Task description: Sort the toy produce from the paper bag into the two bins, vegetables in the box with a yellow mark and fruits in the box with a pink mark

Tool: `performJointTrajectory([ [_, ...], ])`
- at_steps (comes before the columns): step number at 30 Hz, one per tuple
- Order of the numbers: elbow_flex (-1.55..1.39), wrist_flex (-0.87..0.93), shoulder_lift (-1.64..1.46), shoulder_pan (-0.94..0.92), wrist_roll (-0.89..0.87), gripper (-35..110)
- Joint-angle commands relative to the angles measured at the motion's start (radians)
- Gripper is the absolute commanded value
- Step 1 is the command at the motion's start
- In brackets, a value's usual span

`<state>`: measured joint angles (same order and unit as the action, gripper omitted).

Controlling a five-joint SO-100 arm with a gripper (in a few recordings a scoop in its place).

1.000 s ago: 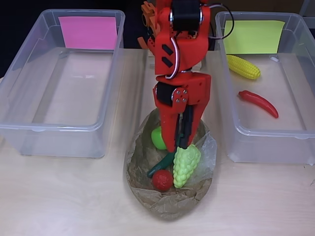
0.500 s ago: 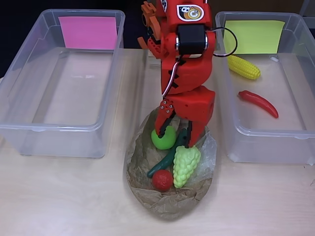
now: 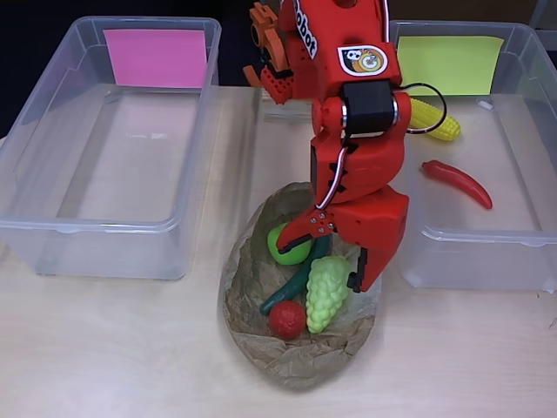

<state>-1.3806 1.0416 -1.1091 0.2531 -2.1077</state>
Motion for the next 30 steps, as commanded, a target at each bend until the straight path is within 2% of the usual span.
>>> performJointTrajectory([
  [1,0.009,-0.005,-0.005,0.029,-0.041,48],
  [6,-0.087,-0.087,0.014,0.031,-0.032,46],
  [11,-0.126,-0.146,0.041,0.012,0.049,43],
  [15,-0.127,-0.143,0.054,-0.006,0.12,31],
  [19,-0.109,-0.078,0.037,-0.032,0.192,27],
  [26,0.048,0.14,-0.092,-0.078,0.551,27],
  [30,0.077,0.196,-0.227,-0.095,0.742,26],
])
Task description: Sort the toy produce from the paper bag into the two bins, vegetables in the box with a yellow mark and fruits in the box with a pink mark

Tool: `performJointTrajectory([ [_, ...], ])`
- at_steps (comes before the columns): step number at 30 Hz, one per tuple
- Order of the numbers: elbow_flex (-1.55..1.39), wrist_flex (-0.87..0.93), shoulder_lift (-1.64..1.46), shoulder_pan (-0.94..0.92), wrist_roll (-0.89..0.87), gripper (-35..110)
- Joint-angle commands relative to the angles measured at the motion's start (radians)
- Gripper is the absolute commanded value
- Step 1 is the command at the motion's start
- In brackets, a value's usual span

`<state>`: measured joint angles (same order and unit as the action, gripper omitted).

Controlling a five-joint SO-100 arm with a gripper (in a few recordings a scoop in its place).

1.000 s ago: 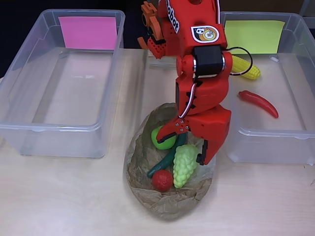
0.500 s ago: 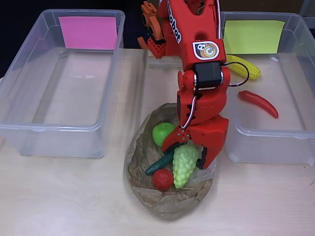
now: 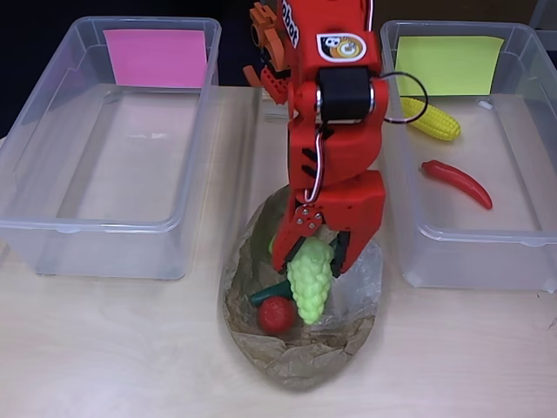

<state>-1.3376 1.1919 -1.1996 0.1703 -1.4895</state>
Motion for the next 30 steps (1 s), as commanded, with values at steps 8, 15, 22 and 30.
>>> performJointTrajectory([
  [8,-0.149,0.035,-0.54,-0.192,0.353,24],
  [15,-0.405,0.144,-0.744,-0.604,0.328,24],
  [22,-0.611,0.101,-0.732,-1.0,0.313,26],
  [30,-0.729,-0.034,-0.617,-1.261,0.282,38],
])
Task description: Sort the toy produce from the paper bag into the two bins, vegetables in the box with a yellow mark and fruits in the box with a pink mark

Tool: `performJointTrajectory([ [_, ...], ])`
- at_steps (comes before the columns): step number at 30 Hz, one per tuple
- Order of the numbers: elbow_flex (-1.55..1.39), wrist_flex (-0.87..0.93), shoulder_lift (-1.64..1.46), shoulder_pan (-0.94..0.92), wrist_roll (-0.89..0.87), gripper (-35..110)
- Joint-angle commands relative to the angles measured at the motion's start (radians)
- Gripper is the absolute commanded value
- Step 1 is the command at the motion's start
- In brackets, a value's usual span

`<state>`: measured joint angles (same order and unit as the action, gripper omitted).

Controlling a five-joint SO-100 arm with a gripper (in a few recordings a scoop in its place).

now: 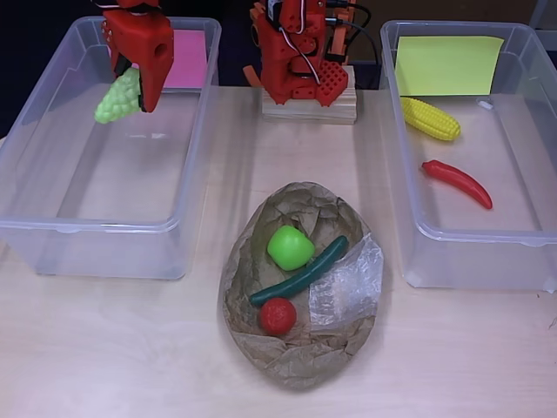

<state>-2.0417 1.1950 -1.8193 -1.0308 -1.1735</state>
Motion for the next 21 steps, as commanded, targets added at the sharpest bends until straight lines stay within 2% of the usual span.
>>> performJointTrajectory([
  [1,-0.046,-0.06,0.011,-0.071,-0.035,39],
  [8,-0.164,-0.152,0.048,-0.084,-0.054,54],
  [11,-0.153,-0.146,0.011,-0.046,-0.015,54],
  [17,0.031,-0.014,-0.08,0.137,0.236,46],
  [21,0.199,0.077,-0.1,0.354,0.387,45],
])
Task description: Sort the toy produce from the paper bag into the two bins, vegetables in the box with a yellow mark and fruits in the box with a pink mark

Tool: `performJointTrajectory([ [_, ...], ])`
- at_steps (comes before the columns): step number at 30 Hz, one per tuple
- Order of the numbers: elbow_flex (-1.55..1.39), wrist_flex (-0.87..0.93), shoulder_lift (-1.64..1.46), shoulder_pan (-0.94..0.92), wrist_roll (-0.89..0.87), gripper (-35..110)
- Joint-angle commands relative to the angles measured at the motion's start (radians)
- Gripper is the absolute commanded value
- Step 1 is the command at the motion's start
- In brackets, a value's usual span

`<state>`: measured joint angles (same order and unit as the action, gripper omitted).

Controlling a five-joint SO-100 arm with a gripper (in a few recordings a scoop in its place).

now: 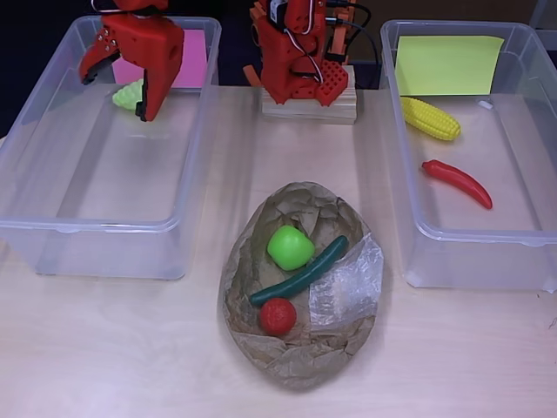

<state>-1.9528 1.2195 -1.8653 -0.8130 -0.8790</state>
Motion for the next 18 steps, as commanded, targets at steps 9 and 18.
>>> performJointTrajectory([
  [9,0.152,0.006,-0.018,0.611,0.275,42],
  [18,0.057,-0.107,0.238,0.874,0.187,49],
])
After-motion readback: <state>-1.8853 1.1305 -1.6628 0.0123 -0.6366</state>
